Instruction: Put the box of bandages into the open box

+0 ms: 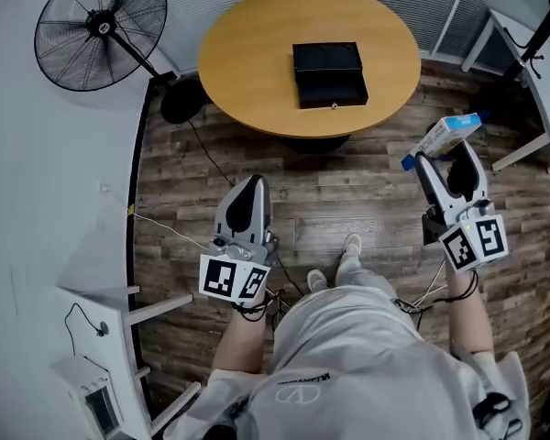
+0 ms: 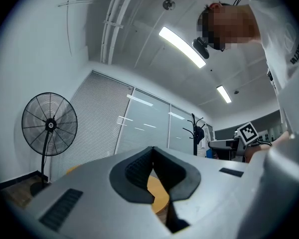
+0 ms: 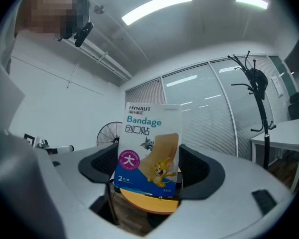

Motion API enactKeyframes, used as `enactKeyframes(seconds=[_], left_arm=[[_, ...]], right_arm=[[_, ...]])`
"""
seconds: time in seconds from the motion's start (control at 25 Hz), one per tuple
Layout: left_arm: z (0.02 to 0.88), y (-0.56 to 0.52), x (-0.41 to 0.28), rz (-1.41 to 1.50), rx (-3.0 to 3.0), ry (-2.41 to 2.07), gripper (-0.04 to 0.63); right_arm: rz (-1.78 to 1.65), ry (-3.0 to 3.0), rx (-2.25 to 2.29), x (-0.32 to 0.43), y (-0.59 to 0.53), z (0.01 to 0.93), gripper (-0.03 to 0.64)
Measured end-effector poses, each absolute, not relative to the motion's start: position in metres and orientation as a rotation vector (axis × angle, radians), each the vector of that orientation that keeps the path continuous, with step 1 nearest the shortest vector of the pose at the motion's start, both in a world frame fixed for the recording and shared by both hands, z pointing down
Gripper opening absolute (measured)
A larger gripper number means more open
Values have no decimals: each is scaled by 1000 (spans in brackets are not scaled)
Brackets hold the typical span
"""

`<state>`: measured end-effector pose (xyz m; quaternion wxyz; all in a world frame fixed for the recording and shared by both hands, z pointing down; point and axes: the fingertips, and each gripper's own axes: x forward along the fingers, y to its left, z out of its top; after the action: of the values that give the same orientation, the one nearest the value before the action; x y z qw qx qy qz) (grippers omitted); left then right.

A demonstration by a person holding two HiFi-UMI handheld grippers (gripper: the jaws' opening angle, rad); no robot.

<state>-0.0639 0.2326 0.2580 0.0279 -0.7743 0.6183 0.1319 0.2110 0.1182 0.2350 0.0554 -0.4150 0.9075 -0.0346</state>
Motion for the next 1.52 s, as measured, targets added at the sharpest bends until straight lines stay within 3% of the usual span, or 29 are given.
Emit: enactKeyframes(seconds=[0.96,1.28,1.52], left_arm=[[263,79,-2,334,-2322,2017,8],[264,49,-53,321,-2313,2070,8],[273,40,-49,324,-2317,2062,8]], right_arm=[[-192,2891,-1016,225,-40,261,400],[-243,2937,-982,167,-74,271,400],[-248,2943,-987,169,-81,282,400]])
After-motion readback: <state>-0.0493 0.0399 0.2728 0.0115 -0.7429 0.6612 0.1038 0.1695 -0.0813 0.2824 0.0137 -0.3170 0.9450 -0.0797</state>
